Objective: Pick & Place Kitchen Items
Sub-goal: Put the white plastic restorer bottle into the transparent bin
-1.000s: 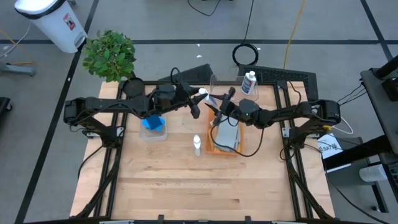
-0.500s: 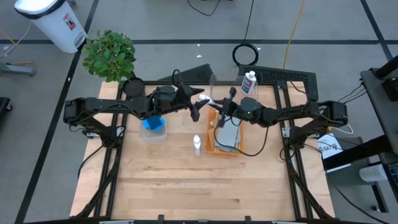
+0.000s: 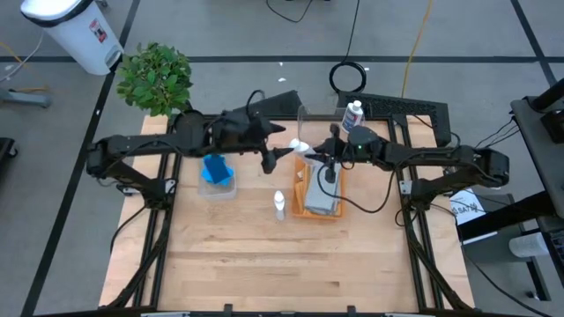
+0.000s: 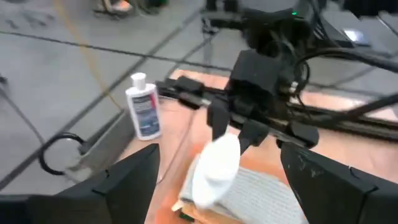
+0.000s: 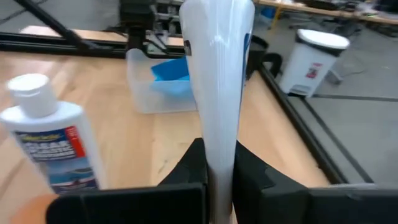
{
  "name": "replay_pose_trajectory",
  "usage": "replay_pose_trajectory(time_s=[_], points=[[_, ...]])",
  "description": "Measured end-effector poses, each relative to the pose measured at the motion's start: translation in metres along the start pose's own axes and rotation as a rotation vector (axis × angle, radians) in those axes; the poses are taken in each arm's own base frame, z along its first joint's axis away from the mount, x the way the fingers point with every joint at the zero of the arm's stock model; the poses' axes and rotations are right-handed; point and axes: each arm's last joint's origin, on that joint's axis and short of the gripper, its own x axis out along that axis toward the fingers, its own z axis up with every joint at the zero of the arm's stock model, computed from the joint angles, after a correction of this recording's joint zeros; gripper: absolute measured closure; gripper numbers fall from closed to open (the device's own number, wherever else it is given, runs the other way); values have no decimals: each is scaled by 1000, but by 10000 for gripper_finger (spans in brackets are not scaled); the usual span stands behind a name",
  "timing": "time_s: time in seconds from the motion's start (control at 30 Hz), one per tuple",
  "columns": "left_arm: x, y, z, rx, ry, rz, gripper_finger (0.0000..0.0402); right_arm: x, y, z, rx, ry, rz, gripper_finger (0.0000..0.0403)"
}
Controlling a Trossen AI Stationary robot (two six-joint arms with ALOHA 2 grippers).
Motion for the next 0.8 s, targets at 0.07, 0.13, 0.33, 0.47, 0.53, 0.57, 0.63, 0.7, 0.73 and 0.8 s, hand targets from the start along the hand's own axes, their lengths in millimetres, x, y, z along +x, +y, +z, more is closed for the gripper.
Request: replay_pose_trajectory(time_s=[0.07,0.13,0.33,0.47,0.53,0.57,0.63,0.7,0.73,0.8], points=[[3,-2,8,30,63,-52,70,2,0,-1,1,-3,23,389],[9,-5,10,75,122,-98,75,2,1,-2,6,2,41,389],[18,-4,10,133,144,-92,92,2,3,-2,6,0,63,389],[18,-4,10,159,149,-79,102,-3,2,3,6,-21,57,389],[17,-4,10,156,151,-79,105,-9,0,8,23,-44,46,389],[17,-4,10,155,149,-75,107,-13,0,11,30,-63,40,389],[16,-4,12,154,134,-75,111,-23,-1,19,36,-109,27,389],[19,-3,11,144,85,-73,115,-32,-1,26,39,-147,23,389],[22,-3,10,142,54,-86,117,-37,-1,30,36,-170,21,389],[27,-5,7,146,-29,-128,120,-43,1,35,30,-199,28,389]])
